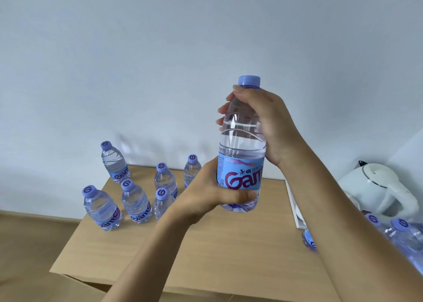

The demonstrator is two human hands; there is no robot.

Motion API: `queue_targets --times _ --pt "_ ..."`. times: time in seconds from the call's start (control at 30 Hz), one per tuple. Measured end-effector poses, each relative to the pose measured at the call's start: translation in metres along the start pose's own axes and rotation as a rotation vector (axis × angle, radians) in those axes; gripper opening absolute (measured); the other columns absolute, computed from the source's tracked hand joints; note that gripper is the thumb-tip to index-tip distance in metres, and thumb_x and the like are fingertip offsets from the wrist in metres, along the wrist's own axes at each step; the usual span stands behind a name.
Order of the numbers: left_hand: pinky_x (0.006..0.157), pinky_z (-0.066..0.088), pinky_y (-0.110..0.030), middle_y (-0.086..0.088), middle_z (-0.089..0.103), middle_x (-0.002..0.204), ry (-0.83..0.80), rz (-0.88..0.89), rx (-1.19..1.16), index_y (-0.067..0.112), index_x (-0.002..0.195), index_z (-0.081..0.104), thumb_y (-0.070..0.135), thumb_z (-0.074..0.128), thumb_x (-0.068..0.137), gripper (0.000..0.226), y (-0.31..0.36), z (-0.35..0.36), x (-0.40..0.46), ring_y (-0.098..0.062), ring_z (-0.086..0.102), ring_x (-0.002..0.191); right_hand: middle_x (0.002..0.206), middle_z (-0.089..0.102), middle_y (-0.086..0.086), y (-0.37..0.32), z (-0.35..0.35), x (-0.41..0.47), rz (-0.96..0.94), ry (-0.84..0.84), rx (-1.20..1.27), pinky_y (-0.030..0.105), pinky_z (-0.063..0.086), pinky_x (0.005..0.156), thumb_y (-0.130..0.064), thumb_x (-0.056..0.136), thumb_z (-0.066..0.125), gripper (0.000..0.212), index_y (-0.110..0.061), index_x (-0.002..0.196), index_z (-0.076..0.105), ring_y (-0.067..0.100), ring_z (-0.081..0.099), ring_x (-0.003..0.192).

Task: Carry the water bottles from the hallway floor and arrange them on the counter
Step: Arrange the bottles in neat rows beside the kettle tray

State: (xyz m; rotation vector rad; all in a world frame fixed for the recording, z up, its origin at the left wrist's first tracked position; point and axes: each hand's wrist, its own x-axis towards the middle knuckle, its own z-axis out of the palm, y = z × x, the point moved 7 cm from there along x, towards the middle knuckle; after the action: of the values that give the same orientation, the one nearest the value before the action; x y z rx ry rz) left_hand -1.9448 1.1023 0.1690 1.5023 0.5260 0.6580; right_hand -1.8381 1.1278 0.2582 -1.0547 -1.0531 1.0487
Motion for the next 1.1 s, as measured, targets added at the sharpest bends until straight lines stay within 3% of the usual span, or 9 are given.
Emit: queue_targets --times 0.07,0.13,0.3,0.4,0.5,0.6,0.73,0.9,1.1 --pt "0.067 0.054 -0.029 -0.009 0.071 0.089 0.061 0.006 0.035 0.006 0.107 0.06 0.015 0.078 0.067 0.045 0.001 -0.002 0.0 -0.017 0.068 0.08 0.073 0.071 0.01 -0.001 -0.005 0.0 -0.044 0.115 -0.046 0.044 0.057 0.074 -0.031 0.084 0.069 0.018 -0.014 0.079 0.065 0.025 0.071 0.072" --pt "0.06 0.05 -0.02 0.001 0.069 0.08 0.109 0.009 0.059 0.008 0.104 0.059 0.008 0.079 0.069 0.041 0.001 -0.003 -0.001 -0.01 0.065 0.069 0.066 0.068 0.009 -0.001 -0.006 -0.002 -0.084 0.201 -0.077 0.042 0.056 0.071 -0.028 0.086 0.067 0.018 -0.015 0.074 0.062 0.019 0.068 0.068" --pt "0.06 0.056 -0.026 -0.003 0.072 0.089 0.198 0.009 0.103 0.015 0.11 0.058 0.011 0.087 0.065 0.054 -0.003 -0.006 -0.005 -0.018 0.071 0.077 0.064 0.063 0.01 0.004 -0.004 -0.007 -0.104 0.284 -0.114 0.039 0.053 0.06 -0.023 0.087 0.065 0.019 -0.011 0.073 0.061 0.017 0.066 0.057" --pt "0.061 0.056 -0.025 -0.003 0.072 0.09 0.199 0.005 0.089 0.014 0.109 0.058 0.009 0.086 0.066 0.052 -0.006 -0.008 -0.007 -0.017 0.071 0.078 0.068 0.067 0.007 0.007 -0.004 -0.006 -0.075 0.261 -0.14 0.037 0.057 0.062 -0.028 0.088 0.066 0.019 -0.015 0.075 0.06 0.015 0.068 0.064" --pt "0.062 0.054 -0.021 -0.002 0.072 0.089 0.207 0.008 0.066 0.014 0.107 0.059 0.009 0.086 0.065 0.051 -0.008 -0.008 -0.008 -0.014 0.071 0.078 0.084 0.071 0.005 0.008 -0.004 -0.006 -0.048 0.14 -0.197 0.026 0.056 0.06 -0.039 0.084 0.073 0.022 -0.02 0.088 0.062 0.014 0.071 0.078" --pt "0.064 0.055 -0.022 -0.003 0.072 0.088 0.202 0.02 0.054 0.012 0.106 0.059 0.01 0.086 0.064 0.051 -0.011 -0.004 -0.007 -0.014 0.071 0.078 0.105 0.072 0.005 0.011 -0.012 -0.009 0.031 -0.003 -0.233 0.032 0.058 0.073 -0.045 0.077 0.072 0.034 -0.023 0.099 0.06 0.011 0.07 0.09" --pt "0.06 0.052 -0.022 -0.004 0.071 0.085 0.164 0.02 0.046 0.01 0.105 0.058 0.009 0.086 0.066 0.048 -0.014 0.012 0.001 -0.014 0.069 0.074 0.097 0.072 -0.002 0.007 -0.035 -0.023 0.058 -0.073 -0.259 0.038 0.054 0.085 -0.038 0.079 0.073 0.027 -0.023 0.099 0.064 0.012 0.069 0.09" --pt "0.057 0.052 -0.024 -0.004 0.07 0.083 0.063 0.003 0.042 0.013 0.104 0.056 0.006 0.084 0.069 0.046 -0.019 0.053 0.019 -0.015 0.067 0.069 0.087 0.071 -0.002 -0.002 -0.083 -0.046 0.004 0.062 -0.264 0.041 0.056 0.082 -0.03 0.08 0.077 0.019 -0.018 0.095 0.072 0.018 0.069 0.081" --pt "0.056 0.049 -0.026 -0.006 0.066 0.076 -0.09 -0.058 0.049 0.009 0.109 0.05 0.003 0.081 0.072 0.048 -0.029 0.125 0.041 -0.016 0.062 0.061 0.092 0.073 0.005 -0.007 -0.16 -0.086 -0.017 0.274 -0.261 0.037 0.058 0.076 -0.026 0.078 0.078 0.019 -0.016 0.094 0.074 0.021 0.071 0.083"
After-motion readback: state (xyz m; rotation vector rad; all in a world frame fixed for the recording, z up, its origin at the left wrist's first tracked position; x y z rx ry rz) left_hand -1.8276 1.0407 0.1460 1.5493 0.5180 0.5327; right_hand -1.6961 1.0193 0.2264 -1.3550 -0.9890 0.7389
